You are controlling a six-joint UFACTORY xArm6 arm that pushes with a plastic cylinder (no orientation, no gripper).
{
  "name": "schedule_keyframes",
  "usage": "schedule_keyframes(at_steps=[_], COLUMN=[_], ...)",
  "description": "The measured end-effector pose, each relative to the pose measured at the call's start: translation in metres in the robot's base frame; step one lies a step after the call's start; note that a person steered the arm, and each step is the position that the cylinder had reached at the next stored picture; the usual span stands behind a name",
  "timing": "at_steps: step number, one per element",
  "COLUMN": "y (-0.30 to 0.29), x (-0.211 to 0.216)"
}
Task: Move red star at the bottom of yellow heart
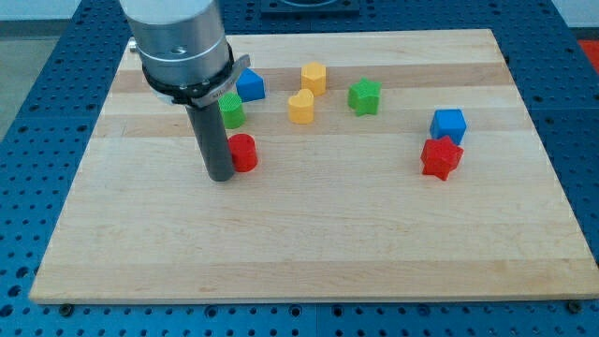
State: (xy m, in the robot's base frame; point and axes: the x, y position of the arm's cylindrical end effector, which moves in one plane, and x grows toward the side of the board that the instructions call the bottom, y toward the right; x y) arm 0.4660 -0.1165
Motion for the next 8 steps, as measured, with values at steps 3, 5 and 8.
schedule_keyframes(at_steps=[3,5,8], y=[0.0,-0.016,0.151], x=[-0.05,0.015,0.056])
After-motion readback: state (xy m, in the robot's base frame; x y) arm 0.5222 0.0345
